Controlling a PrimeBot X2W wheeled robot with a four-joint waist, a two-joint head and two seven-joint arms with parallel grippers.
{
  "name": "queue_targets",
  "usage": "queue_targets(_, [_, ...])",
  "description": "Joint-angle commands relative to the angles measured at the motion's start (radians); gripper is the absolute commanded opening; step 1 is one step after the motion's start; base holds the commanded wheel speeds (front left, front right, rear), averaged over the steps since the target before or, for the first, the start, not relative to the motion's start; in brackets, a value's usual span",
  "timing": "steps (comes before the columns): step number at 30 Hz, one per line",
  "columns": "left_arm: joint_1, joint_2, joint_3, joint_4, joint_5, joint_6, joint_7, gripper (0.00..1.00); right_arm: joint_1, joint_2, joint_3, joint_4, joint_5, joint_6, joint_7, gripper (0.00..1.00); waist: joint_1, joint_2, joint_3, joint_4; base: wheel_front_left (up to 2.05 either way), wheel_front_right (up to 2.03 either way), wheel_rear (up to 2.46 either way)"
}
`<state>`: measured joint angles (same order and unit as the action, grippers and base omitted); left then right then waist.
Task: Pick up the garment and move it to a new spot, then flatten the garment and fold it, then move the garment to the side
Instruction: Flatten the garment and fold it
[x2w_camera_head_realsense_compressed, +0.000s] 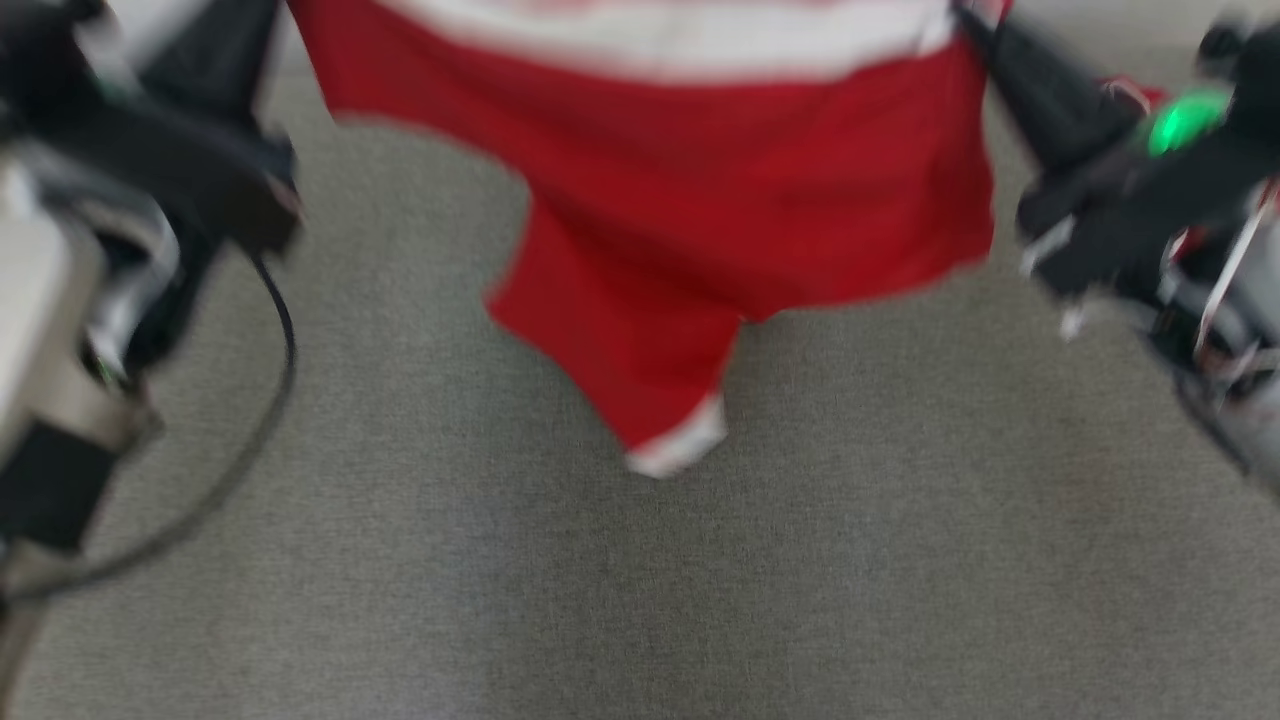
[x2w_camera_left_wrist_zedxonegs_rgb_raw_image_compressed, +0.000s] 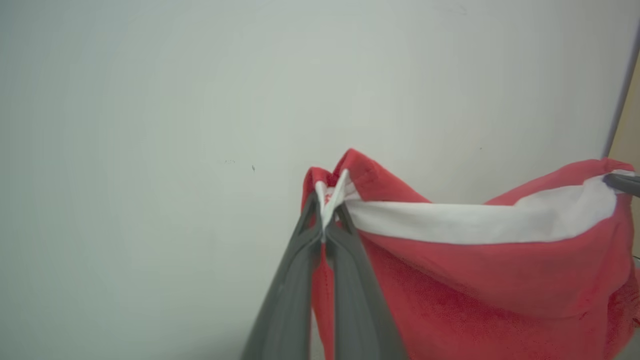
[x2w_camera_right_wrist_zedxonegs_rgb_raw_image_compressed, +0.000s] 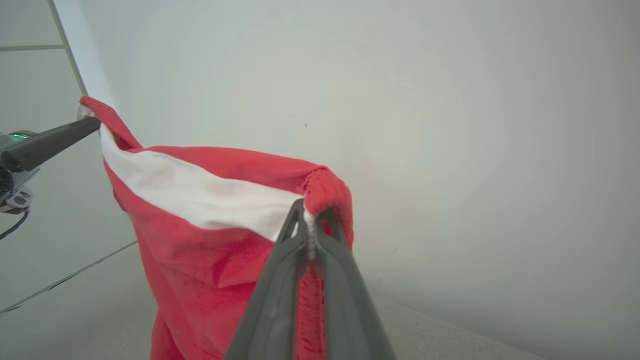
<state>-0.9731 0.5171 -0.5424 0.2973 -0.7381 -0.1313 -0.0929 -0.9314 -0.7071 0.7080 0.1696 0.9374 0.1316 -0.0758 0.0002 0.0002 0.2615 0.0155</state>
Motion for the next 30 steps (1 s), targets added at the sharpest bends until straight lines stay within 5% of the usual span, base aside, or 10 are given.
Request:
queue_targets(1, [-0.100, 0.005, 0.001, 0.033, -0.034, 0.002, 0.016, 0.00, -0.094, 0.028, -0.003, 0.026, 0.019, -0.003, 0.026, 0.00, -0.0002, -0.0002, 0.139, -0.024, 0.00, 0.00, 0.00])
queue_targets(9, [-0.545, 0.016, -0.044, 0.187, -0.078, 0.002, 0.064, 0.00, -0.508, 0.122, -0.031, 0.176, 0.118, -0.003, 0.131, 0.00, -0.0002, -0.0002, 0.280, -0.038, 0.00, 0.00, 0.00])
queue_targets(17, [-0.810, 0.007, -0.115, 0.317, -0.102, 0.002, 0.054, 0.00, -0.793, 0.159, 0.025, 0.307, 0.109, -0.003, 0.145, 0.00, -0.0002, -0.0002, 0.358, -0.041, 0.00, 0.00, 0.00])
queue_targets(22, [-0.854, -0.015, -0.163, 0.390, -0.142, 0.002, 0.024, 0.00, -0.852, 0.154, 0.088, 0.348, 0.122, -0.003, 0.119, 0.00, -0.0002, -0.0002, 0.384, -0.041, 0.00, 0.00, 0.00])
queue_targets(30, [-0.728, 0.002, -0.234, 0.343, -0.230, 0.002, -0.087, 0.00, -0.719, 0.091, 0.178, 0.287, 0.209, -0.003, 0.030, 0.00, -0.0002, -0.0002, 0.364, -0.049, 0.00, 0.00, 0.00])
